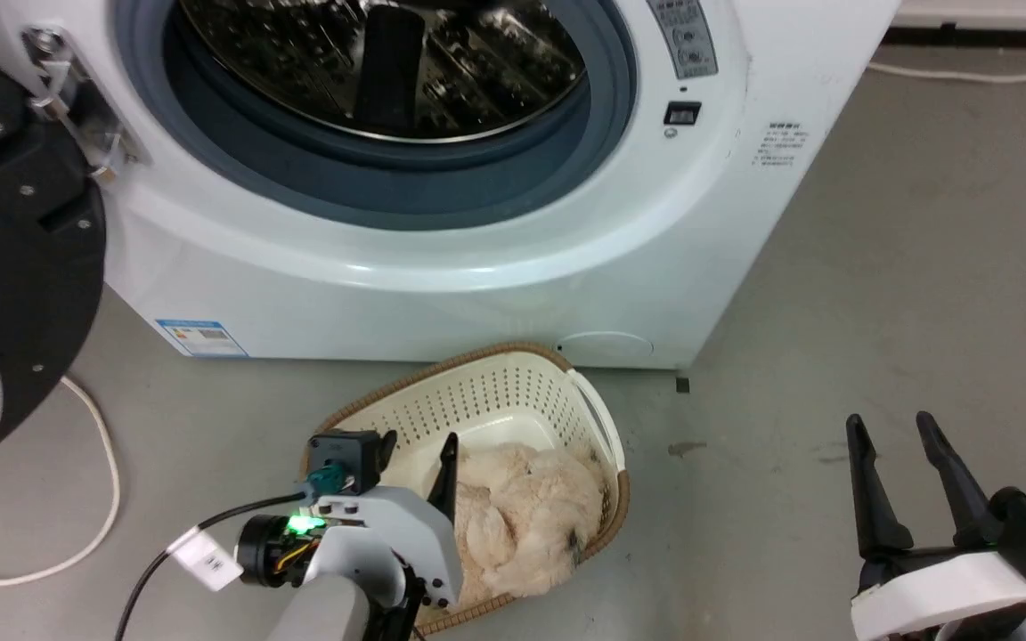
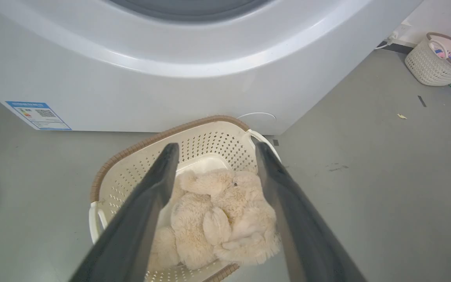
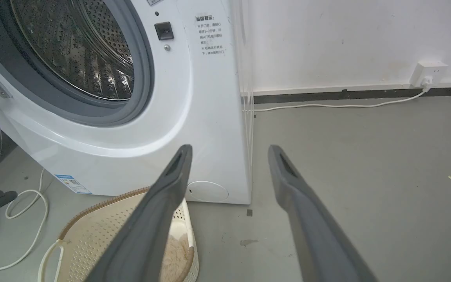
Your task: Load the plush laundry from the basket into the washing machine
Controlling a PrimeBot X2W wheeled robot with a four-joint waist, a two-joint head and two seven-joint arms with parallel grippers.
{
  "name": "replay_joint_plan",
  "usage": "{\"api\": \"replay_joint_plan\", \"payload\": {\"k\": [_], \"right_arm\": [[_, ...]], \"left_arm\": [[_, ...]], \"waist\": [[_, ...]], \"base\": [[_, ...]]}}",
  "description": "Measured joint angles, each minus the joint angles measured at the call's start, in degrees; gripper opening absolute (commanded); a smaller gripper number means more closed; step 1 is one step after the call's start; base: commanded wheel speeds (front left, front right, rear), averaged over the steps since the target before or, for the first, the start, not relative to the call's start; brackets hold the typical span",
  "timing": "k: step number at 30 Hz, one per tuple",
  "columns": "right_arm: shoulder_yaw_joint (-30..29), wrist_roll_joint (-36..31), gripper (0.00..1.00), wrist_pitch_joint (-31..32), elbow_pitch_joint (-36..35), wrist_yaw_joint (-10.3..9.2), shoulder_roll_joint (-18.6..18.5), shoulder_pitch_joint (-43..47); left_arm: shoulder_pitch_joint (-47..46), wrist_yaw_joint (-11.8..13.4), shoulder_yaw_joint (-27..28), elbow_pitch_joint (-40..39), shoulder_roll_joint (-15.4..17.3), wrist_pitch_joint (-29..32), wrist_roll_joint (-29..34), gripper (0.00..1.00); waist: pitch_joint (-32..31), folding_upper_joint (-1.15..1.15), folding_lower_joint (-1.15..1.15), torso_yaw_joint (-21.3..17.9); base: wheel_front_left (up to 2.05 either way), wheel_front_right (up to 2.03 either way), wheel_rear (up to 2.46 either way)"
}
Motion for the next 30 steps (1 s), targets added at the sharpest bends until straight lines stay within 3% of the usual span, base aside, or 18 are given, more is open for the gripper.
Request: {"api": "replay_joint_plan", "payload": {"k": [13,30], "right_arm": [[-1.3,2.5,1.00,-1.9,-0.7,0.00,0.0,-1.2],[-2.2,7.7,1.00,-4.2,-1.2,0.00,0.0,-2.3]], "left_arm": [[-7.3,0.3,-6.2,9.2,0.0,6.8,-6.1,1.00],[-18.1,5.6,-11.9,21.8,0.7,18.0,-11.5,1.00]], "waist": [[7.2,0.00,0.00,-2.0],[17.9,0.00,0.00,-5.3]], "base": [[0.00,0.00,0.00],[0.00,0.00,0.00]]}}
